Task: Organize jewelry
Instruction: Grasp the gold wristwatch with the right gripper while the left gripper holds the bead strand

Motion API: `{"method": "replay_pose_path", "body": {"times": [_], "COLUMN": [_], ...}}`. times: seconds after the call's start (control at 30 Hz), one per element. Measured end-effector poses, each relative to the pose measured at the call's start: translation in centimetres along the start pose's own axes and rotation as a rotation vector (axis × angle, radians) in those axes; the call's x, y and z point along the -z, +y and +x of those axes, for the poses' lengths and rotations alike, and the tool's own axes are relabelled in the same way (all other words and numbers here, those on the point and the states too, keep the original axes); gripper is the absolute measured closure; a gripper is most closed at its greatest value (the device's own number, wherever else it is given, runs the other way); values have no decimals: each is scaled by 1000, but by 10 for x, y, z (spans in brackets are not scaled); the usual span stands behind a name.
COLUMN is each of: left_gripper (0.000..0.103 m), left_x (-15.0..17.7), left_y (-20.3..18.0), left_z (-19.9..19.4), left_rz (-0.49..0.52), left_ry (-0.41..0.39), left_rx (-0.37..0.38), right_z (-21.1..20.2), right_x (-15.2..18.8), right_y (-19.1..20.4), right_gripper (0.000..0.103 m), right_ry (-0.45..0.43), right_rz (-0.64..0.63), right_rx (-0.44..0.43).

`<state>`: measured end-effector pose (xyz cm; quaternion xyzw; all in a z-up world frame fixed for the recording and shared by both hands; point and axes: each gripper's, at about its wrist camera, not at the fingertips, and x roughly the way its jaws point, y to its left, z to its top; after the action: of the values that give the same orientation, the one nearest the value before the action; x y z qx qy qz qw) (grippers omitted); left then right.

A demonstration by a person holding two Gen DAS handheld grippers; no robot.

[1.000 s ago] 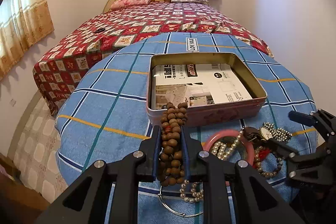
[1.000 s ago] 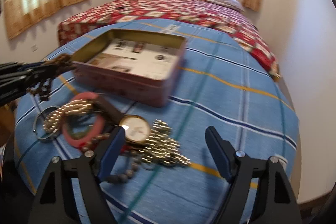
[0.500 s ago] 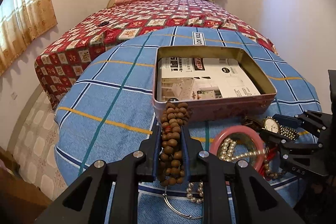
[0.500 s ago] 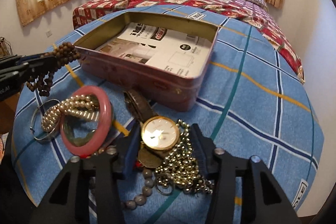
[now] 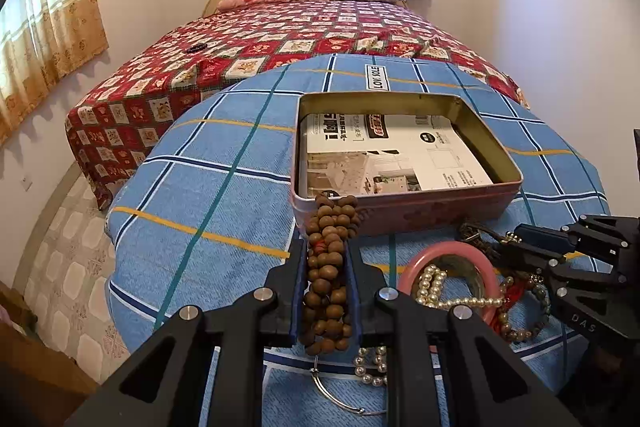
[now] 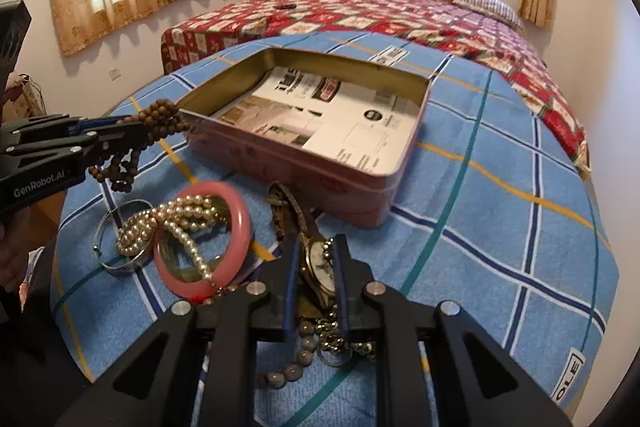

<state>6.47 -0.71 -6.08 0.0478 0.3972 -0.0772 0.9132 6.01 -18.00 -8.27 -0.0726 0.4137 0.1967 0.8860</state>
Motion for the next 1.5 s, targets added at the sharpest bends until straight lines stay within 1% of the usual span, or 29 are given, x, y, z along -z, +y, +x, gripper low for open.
{"method": "replay_pose_path", "body": {"times": [0.1, 0.17, 0.23, 0.3, 0.47, 0.53, 0.6, 0.63, 0.67, 0.7, 0.77, 0.87, 0.97, 1.07, 1.17, 1.23, 1.27, 1.33, 1.5], "left_gripper": [85, 85, 85, 85, 85, 85, 85, 85, 85, 85, 85, 85, 85, 85, 85, 85, 85, 84, 85], "left_x": [-1, 0, 0, 0, 0, 1, 2, 2, 2, 2, 3, 3, 4, 5, 5, 5, 5, 4, 3], "left_y": [0, 1, 1, 3, 3, 2, 0, 0, 0, -1, -1, -2, -3, -3, -3, -2, -2, -2, -2], "left_z": [0, 0, 0, 0, 0, 1, 2, 2, 2, 2, 3, 4, 4, 3, 3, 3, 3, 2, 0], "left_rz": [-1, -3, -4, -5, -2, 2, 8, 9, 10, 9, 6, 9, 13, 14, 13, 9, 8, 6, 7], "left_ry": [1, 1, 4, 5, 6, 8, 11, 12, 12, 12, 14, 19, 22, 22, 20, 20, 20, 19, 12], "left_rx": [0, 1, 1, 0, 3, 5, 7, 6, 5, 5, 4, 7, 9, 10, 9, 7, 7, 6, 8], "right_z": [7, 11, 12, 11, -2, -4, 1, 4, 8, 14, 19, 22, 26, 29, 31, 30, 29, 25, 21], "right_x": [2, 3, 3, 0, -6, -7, -7, -7, -5, -4, -2, -5, -9, -12, -14, -12, -11, -9, -6], "right_y": [1, 3, 2, -3, -9, -7, 0, 3, 6, 9, 10, 8, 13, 18, 14, 16, 18, 22, 23], "right_gripper": [66, 49, 44, 44, 44, 44, 44, 48, 56, 60, 61, 61, 59, 59, 66, 69, 73, 79, 81], "right_ry": [31, 31, 41, 40, -2, -6, 12, 18, 31, 52, 55, 43, 40, 44, 59, 51, 47, 37, 28], "right_rz": [-14, -40, -53, -42, -23, -32, -66, -82, -99, -111, -125, -124, -155, -193, -170, -177, -185, -197, -190], "right_rx": [7, 26, 40, 36, 24, 3, -29, -33, -37, -36, -9, 8, 33, 36, 2, 2, -2, -6, -6]}}
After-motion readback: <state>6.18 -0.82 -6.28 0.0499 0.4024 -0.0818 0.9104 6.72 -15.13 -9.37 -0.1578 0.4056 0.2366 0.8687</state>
